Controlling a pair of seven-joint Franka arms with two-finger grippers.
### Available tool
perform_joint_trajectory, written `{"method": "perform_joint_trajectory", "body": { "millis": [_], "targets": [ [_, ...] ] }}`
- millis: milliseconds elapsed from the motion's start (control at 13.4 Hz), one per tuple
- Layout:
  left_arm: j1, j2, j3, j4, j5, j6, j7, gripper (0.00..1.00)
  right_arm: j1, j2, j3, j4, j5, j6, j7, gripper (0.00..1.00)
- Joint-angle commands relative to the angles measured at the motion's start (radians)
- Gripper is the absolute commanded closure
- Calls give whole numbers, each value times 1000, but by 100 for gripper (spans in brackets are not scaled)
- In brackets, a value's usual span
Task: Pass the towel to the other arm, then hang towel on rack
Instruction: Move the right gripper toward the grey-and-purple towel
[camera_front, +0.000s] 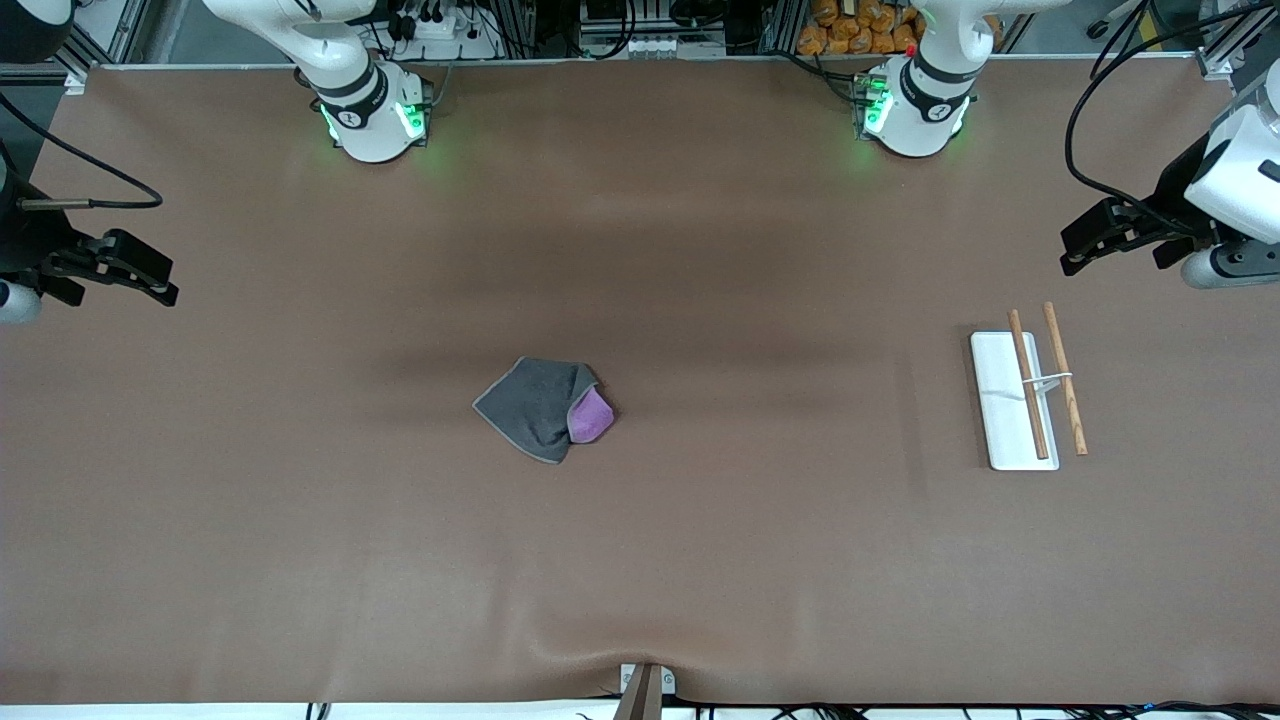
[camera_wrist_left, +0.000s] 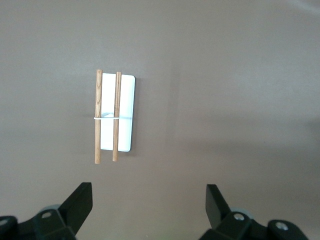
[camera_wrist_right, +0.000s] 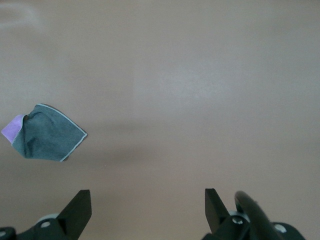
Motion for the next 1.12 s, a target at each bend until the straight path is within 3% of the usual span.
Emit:
{"method": "perform_joint_trajectory", "body": {
  "millis": [0,818,1041],
  "targets": [
    [2,-16,-5,-1,-2,-6,14,0,-5,-6,2,11,-10,-12,-12,0],
    [3,9,-5,-20,-2,-6,18,0,52,61,5,8,-2,78,-9,0],
    [2,9,-5,-18,-2,-6,18,0,110,197,8,11,7,145,-28,0]
  ]
}}
